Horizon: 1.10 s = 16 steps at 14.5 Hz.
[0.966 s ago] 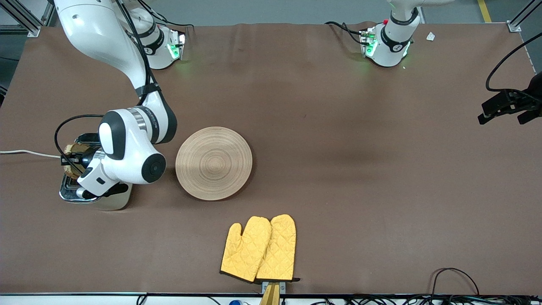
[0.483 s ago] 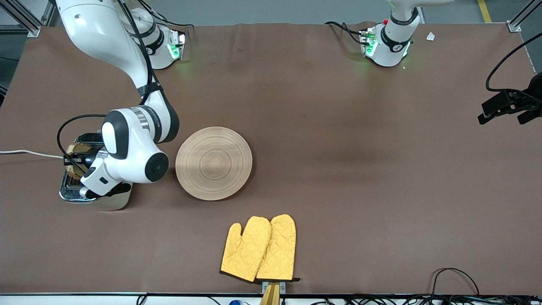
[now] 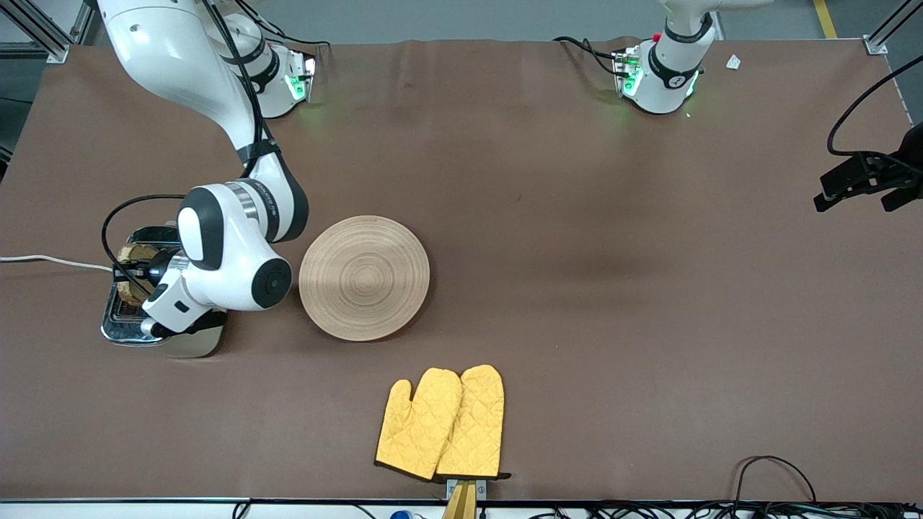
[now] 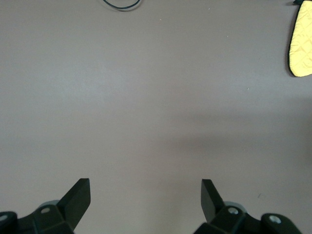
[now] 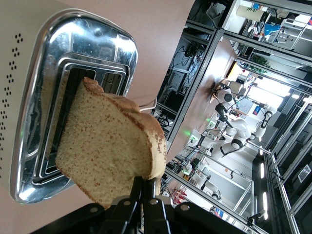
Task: Move plate and put bread in toaster
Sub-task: 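Lower the bread slice into the toaster slot with the right gripper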
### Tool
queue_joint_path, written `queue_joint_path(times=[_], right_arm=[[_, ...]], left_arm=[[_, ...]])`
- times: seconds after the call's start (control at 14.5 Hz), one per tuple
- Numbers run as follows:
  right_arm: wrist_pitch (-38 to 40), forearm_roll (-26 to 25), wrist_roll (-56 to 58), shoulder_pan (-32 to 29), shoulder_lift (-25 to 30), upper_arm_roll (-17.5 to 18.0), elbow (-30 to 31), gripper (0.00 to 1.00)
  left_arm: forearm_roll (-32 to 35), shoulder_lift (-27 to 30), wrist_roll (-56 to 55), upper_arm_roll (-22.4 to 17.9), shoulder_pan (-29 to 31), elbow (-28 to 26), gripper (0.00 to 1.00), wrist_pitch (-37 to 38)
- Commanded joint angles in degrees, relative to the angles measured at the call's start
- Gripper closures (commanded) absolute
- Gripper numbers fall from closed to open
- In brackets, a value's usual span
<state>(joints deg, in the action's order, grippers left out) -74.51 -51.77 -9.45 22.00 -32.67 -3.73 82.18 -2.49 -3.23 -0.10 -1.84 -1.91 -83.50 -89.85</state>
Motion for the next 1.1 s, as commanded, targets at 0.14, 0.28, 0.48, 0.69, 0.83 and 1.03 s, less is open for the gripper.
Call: queue_joint_path(times=[0.14,0.28,0.48,0.69,0.83,1.03], right_arm=[[0.51,2.02,-0.22,0.06,-0.20,0.12,0.35,0.99],[1.12,2.11,-0.21,0.14,-0.12,0.12,0.35,0.99],[1.47,2.20,-0.30,0.76,-0.12,0.21,0.35,0.99],[1.83,3.25,-0.21,1.29,-0.12,0.21,0.35,0.99],[2.79,3.78,-0.30,1.55,0.06,0.21,0.53,0.99],[2.97,4.84,-0.48,1.99,0.06,0.21,1.14,0.99]], left_arm=[[0.29,0.33,0.45,-0.09,0.06,-0.35,0.00,-0.59],[0.29,0.33,0.45,-0.09,0.06,-0.35,0.00,-0.59],[0.29,0.33,0.45,-0.09,0.06,-0.35,0.00,-0.59],[0.29,0.33,0.45,-0.09,0.15,-0.35,0.00,-0.59],[0.29,0.33,0.45,-0.09,0.15,-0.35,0.00,-0.59],[0.29,0.33,0.45,-0.18,0.15,-0.35,0.00,-0.59]])
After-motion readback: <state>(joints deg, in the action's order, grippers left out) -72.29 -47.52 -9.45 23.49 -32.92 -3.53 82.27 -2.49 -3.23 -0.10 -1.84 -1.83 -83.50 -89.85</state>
